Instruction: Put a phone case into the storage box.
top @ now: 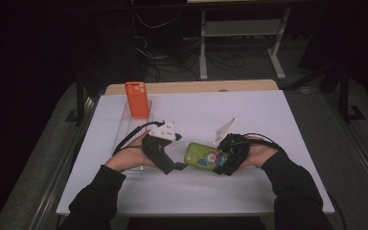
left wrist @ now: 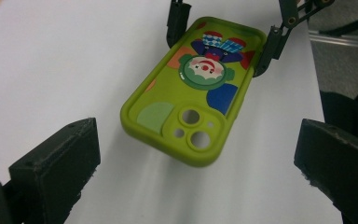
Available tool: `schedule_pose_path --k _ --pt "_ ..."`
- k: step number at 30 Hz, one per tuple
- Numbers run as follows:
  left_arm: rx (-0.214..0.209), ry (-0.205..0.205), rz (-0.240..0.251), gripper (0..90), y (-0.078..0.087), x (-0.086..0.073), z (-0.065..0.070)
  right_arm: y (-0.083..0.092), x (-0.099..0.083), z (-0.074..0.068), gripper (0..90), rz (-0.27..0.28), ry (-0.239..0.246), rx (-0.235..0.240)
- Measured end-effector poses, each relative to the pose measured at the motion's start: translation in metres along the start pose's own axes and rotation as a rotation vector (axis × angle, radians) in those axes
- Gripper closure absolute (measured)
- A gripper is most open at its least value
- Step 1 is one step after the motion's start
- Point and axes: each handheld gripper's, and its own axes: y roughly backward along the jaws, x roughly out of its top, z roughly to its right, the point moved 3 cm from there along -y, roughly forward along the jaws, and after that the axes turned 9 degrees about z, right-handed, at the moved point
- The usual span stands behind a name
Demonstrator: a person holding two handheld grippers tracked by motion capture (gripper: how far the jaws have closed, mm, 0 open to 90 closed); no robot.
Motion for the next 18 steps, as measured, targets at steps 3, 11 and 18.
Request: schedule_pose_path --k 3,11,18 --pt "-0.012 -0.003 -0.017 0.0 -0.003 -0.003 0.001 -0.005 0.003 -0.005 15.1 -0.012 0.026 0.023" --pt "-0.074 -0.021 -0.05 0.0 -0.014 -0.009 0.006 -0.017 0.009 -0.014 15.1 -0.038 0.07 0.063" --pt "-0.1 -0.04 -0.096 0.0 -0.024 -0.013 0.013 -0.019 0.016 -0.021 15.0 -0.033 0.099 0.074"
